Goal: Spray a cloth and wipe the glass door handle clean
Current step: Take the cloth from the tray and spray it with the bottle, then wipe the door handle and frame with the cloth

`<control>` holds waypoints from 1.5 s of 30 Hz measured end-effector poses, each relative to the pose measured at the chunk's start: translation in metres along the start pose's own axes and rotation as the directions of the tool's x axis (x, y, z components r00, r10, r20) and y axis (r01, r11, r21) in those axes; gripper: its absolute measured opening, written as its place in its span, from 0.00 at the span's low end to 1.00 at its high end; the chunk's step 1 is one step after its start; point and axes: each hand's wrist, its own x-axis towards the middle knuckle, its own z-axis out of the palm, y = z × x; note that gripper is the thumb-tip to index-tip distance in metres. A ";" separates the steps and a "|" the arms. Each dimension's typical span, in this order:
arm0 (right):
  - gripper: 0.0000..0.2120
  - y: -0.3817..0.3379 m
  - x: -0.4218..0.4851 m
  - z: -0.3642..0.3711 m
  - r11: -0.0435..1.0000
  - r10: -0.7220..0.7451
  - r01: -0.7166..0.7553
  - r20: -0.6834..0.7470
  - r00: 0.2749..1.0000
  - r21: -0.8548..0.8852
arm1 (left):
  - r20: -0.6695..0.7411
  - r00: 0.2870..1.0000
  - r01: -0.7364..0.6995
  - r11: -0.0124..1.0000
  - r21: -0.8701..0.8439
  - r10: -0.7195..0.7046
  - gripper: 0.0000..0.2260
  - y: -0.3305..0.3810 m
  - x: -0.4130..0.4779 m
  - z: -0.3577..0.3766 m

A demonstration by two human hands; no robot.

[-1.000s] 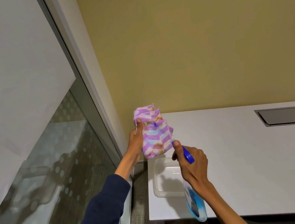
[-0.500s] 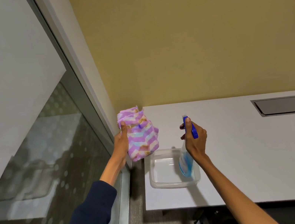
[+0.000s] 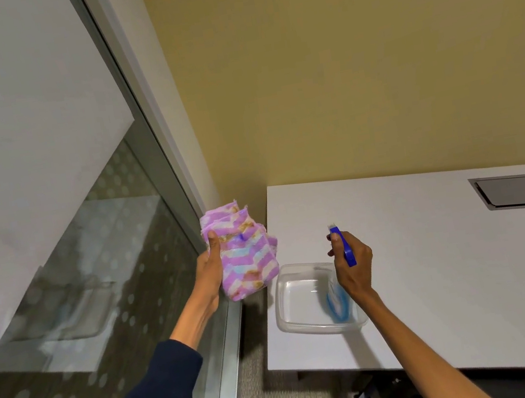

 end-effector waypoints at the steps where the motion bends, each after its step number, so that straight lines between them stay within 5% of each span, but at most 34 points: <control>1: 0.31 0.001 -0.003 -0.001 1.000 -0.001 0.001 0.003 1.000 0.003 | -0.001 1.000 0.005 1.000 0.009 -0.005 0.21 -0.001 -0.001 0.001; 8: 0.22 0.003 -0.024 -0.010 0.996 0.058 -0.056 0.016 0.998 -0.063 | 0.019 1.000 0.020 0.999 0.035 -0.021 0.23 -0.002 -0.007 0.005; 14: 0.41 0.002 -0.041 -0.021 0.976 0.193 -0.184 0.072 0.979 -0.113 | 0.015 1.000 0.024 0.999 0.034 -0.025 0.24 -0.002 -0.015 0.011; 19: 0.47 -0.023 -0.061 -0.041 0.962 0.185 -0.216 -0.181 0.966 -0.166 | -0.047 0.998 0.032 0.999 0.016 -0.031 0.24 -0.008 -0.031 0.008; 23: 0.31 -0.059 -0.092 -0.044 0.968 0.132 -0.192 -0.325 0.936 -0.160 | -0.074 0.997 -0.002 0.999 -0.050 -0.001 0.25 -0.013 -0.055 -0.002; 26: 0.21 -0.098 -0.104 -0.027 0.991 0.086 -0.108 -0.229 0.970 -0.082 | -0.098 0.995 -0.025 0.999 -0.036 0.021 0.29 -0.016 -0.077 -0.014; 31: 0.09 -0.162 -0.122 0.013 0.999 0.032 -0.031 -0.070 0.997 0.009 | -0.178 0.983 -0.037 0.999 -0.032 0.031 0.22 -0.017 -0.117 -0.045; 35: 0.19 -0.187 -0.148 0.038 0.997 0.066 -0.074 0.216 0.974 0.029 | -0.268 0.961 -0.079 0.997 -0.023 0.070 0.16 -0.012 -0.158 -0.071; 39: 0.33 -0.208 -0.178 0.051 0.986 0.164 -0.153 0.517 0.840 -0.065 | -0.282 0.957 -0.105 0.990 -0.098 0.074 0.21 -0.015 -0.204 -0.101; 45: 0.50 -0.241 -0.227 0.047 0.827 0.236 -0.558 0.866 0.441 0.059 | -0.360 0.932 -0.104 0.982 -0.157 0.041 0.16 -0.032 -0.285 -0.129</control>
